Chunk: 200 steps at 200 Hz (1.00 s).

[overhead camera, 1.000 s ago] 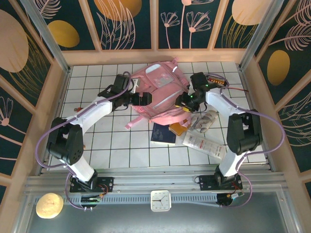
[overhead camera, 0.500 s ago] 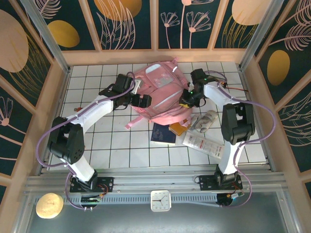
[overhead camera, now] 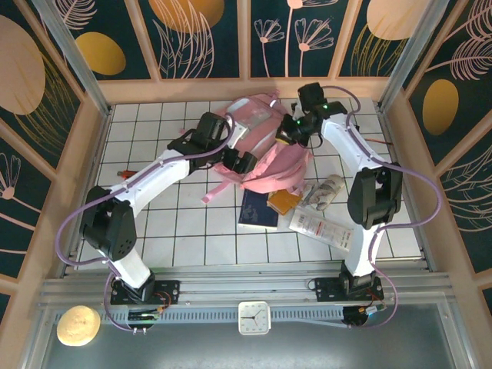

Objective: Pack the student bag

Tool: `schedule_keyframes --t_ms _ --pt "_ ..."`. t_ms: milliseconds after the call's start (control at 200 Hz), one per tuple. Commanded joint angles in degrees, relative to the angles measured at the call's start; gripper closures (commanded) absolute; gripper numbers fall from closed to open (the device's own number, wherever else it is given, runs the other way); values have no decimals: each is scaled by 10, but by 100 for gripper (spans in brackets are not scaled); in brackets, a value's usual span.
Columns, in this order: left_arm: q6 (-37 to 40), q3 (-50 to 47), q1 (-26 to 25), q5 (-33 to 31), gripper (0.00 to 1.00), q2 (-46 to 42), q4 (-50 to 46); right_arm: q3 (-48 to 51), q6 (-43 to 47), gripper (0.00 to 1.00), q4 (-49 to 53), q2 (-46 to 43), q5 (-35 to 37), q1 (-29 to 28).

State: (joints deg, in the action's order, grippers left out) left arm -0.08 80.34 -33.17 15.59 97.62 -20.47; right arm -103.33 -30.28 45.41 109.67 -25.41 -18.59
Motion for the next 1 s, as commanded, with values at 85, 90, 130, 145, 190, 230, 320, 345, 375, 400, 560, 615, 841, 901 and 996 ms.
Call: schedule_keyframes --t_ms 85,90,130,145,190,230,320,345,375,400,560,615,841,901,996 --pt "35 60 -21 -2 6 57 -11 -91 -53 100 -17 -4 -46 -18" --pt "35 61 -22 -2 6 58 -11 -92 -54 100 -17 -3 -46 -19" --pt "33 74 -28 -7 7 68 -12 -102 -59 100 -19 -2 -48 -21" --pt "32 79 -31 -12 9 72 -13 -105 -61 100 -19 -1 -50 -21" --pt "23 98 -38 -37 15 86 -17 -112 -69 100 -24 -1 -53 -24" --pt "8 111 -40 -61 22 98 -17 -113 -76 100 -31 -2 -58 -26" --pt "-32 143 -41 -127 42 130 -25 -112 -83 100 -39 -6 -68 -32" --pt "-37 157 -42 -130 48 140 -31 -110 -81 100 -39 -8 -68 -33" --pt "-44 173 -41 -130 64 151 -39 -103 -78 100 -39 -11 -68 -33" --pt "-52 187 -42 -133 76 160 -47 -93 -73 100 -38 -15 -66 -33" --pt "-84 217 -41 -135 100 171 -55 75 -55 67 -79 -98 -7 -17" --pt "-97 219 -37 -136 100 167 -55 166 -68 62 -135 -149 1 -8" --pt "-186 201 -2 -49 100 149 -26 376 -92 66 -316 -213 -38 -1" --pt "-202 200 2 -43 100 146 -20 392 -82 71 -342 -200 -40 -6" --pt "-230 195 8 -31 100 135 5 423 -51 81 -379 -169 -33 -6"
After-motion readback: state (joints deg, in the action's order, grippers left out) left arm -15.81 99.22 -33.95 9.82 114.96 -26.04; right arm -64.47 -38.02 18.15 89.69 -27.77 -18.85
